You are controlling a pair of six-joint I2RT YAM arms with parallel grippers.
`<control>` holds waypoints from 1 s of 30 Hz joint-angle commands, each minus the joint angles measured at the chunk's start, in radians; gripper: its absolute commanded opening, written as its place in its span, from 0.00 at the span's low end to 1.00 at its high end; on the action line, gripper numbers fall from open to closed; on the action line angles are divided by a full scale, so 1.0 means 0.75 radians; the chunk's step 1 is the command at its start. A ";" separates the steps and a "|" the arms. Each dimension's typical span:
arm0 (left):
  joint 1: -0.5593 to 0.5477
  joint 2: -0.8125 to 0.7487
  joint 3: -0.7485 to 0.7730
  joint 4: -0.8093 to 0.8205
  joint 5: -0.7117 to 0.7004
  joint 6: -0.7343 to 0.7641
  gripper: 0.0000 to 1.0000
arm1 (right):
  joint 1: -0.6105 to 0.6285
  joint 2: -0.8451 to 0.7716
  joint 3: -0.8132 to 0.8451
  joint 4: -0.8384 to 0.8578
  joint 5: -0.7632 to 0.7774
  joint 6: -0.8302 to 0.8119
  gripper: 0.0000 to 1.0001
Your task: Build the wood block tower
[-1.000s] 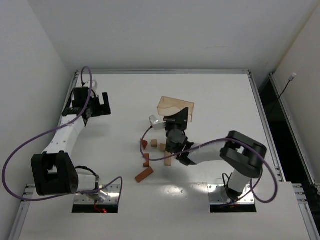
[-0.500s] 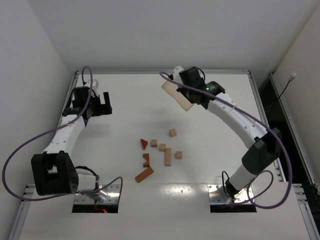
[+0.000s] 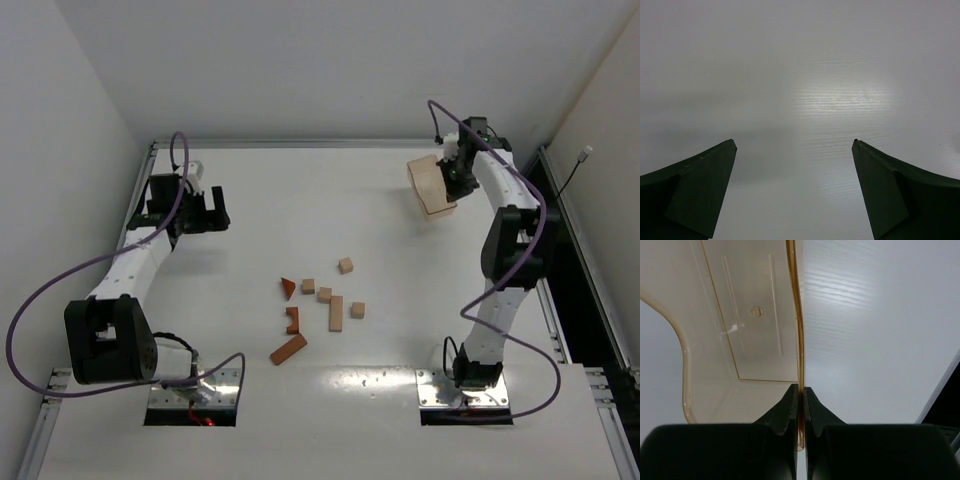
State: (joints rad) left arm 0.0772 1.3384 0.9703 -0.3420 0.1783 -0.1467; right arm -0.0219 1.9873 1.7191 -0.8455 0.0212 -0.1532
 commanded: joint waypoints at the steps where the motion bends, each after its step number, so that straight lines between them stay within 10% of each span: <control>1: -0.009 -0.001 0.019 0.053 0.069 0.034 1.00 | -0.134 0.095 0.139 0.074 -0.139 -0.010 0.00; 17: -0.021 0.048 0.003 0.053 0.081 0.046 1.00 | -0.390 0.606 0.729 -0.126 -0.173 -0.176 0.01; 30: -0.021 0.077 0.003 0.053 0.136 0.046 1.00 | -0.441 0.511 0.582 -0.039 -0.202 -0.152 0.42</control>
State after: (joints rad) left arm 0.0666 1.3960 0.9703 -0.3325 0.2390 -0.1135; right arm -0.3447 2.4660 2.2162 -0.9226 -0.1024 -0.2657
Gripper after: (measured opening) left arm 1.000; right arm 0.400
